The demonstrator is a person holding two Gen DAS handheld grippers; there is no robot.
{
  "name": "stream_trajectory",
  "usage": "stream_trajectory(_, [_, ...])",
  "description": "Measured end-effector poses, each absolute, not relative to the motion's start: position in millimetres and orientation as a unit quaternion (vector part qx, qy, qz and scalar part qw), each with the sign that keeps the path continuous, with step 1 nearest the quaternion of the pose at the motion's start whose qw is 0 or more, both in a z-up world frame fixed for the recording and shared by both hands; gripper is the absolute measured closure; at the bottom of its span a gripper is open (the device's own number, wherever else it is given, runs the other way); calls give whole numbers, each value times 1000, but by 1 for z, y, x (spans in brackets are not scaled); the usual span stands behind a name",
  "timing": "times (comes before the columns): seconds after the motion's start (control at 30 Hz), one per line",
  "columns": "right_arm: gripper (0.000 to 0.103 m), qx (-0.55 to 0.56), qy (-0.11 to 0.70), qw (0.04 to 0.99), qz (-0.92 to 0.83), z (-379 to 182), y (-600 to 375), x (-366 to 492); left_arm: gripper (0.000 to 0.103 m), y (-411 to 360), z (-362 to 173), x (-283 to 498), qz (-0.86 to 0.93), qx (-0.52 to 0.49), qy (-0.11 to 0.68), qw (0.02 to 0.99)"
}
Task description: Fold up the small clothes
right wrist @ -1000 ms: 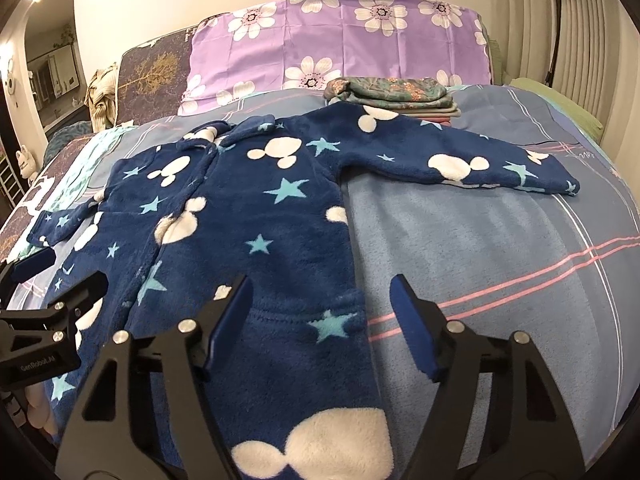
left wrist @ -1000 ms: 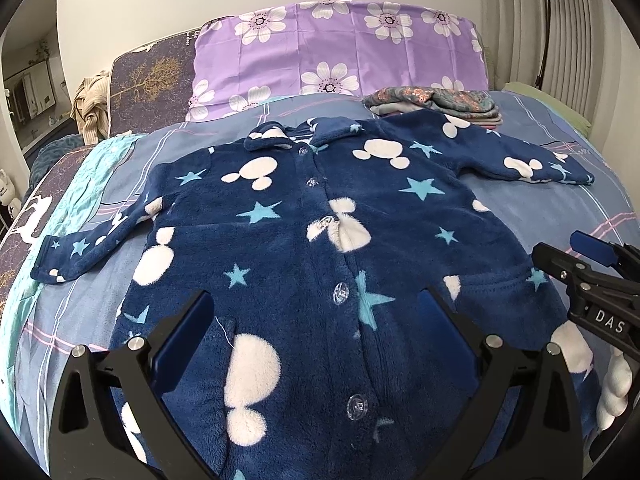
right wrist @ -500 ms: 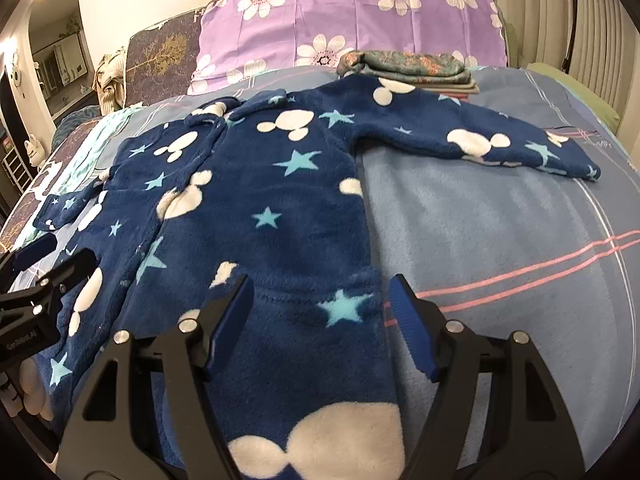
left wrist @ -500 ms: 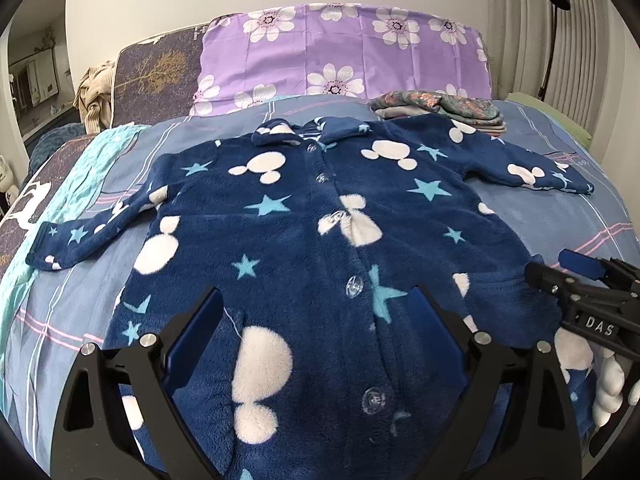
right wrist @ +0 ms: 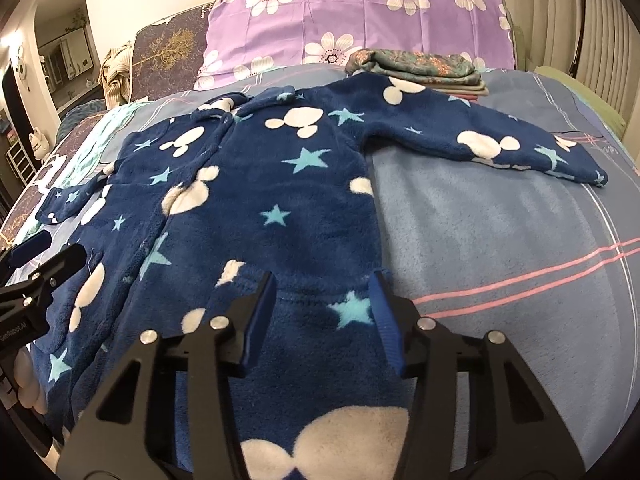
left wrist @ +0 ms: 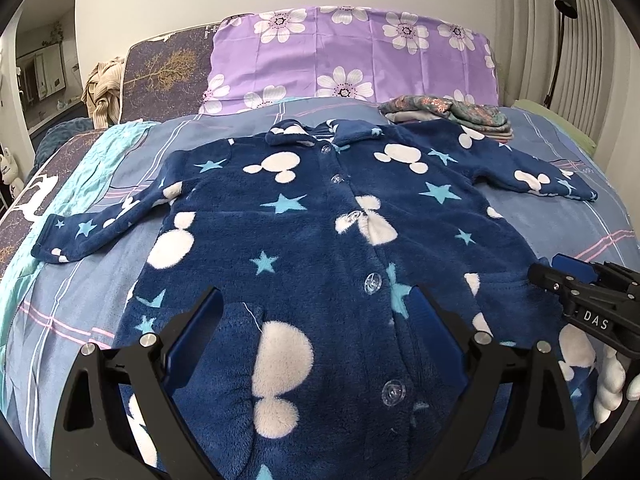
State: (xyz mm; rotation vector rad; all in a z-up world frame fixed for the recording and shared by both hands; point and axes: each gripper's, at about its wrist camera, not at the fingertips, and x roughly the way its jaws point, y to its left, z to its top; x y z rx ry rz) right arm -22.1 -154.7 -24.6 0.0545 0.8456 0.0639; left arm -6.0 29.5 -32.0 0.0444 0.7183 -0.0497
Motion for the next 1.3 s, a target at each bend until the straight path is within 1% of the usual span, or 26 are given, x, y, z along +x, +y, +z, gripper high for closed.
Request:
stream_trajectory(0.1, [53, 26, 411, 911, 29, -24, -155, -23, 9, 30, -32, -7, -27, 21, 351, 936])
stream_trajectory(0.27, [53, 23, 406, 913, 27, -21, -155, -25, 12, 31, -32, -9, -39, 11, 349, 936])
stream_trajectory(0.43, [53, 20, 401, 916, 23, -18, -156, -28, 14, 30, -35, -7, -42, 9, 353, 935])
stream_trajectory(1.2, [52, 11, 404, 915, 22, -21, -153, -26, 14, 35, -39, -5, -44, -4, 358, 933])
stream_trajectory(1.3, [51, 8, 402, 915, 21, -19, -152, -27, 17, 38, -39, -5, -50, -11, 358, 932])
